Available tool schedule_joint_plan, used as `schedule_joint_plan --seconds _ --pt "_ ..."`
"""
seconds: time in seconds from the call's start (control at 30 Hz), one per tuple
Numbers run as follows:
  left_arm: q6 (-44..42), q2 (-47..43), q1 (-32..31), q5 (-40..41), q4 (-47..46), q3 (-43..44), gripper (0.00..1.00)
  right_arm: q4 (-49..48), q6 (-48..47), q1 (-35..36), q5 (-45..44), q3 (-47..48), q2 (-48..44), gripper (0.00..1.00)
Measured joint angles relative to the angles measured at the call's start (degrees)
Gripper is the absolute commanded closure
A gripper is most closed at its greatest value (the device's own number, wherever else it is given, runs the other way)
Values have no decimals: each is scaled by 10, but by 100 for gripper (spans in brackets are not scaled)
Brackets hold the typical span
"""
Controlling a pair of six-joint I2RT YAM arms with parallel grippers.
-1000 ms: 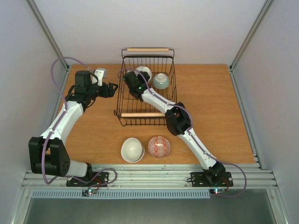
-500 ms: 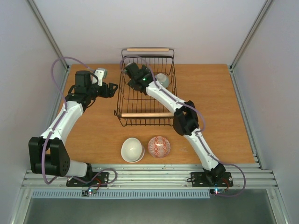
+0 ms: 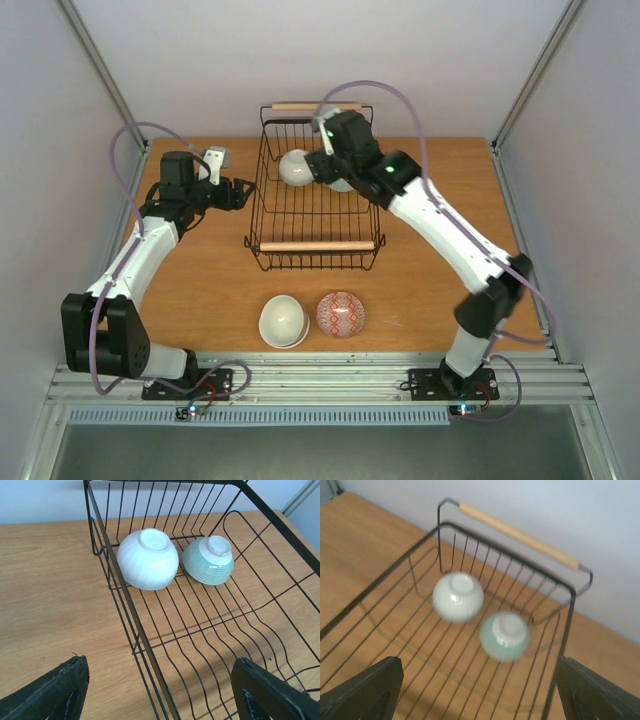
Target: Load the bowls into the dish rack
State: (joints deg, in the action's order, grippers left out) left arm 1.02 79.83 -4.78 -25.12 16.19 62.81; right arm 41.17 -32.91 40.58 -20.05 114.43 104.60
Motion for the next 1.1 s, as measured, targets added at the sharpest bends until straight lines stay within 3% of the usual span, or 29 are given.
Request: schedule_joint_plan --seconds 0.27,0.4,0.7,1.1 --pt "0 0 0 -35 4 1 22 88 140 14 59 -236 -262 28" --pt "0 0 0 -45 4 1 23 131 195 46 70 -318 -338 33" --pt "0 0 0 -56 4 1 22 195 311 65 104 -526 -390 48" --pt "0 0 0 -56 5 1 23 124 410 101 176 -639 -398 55"
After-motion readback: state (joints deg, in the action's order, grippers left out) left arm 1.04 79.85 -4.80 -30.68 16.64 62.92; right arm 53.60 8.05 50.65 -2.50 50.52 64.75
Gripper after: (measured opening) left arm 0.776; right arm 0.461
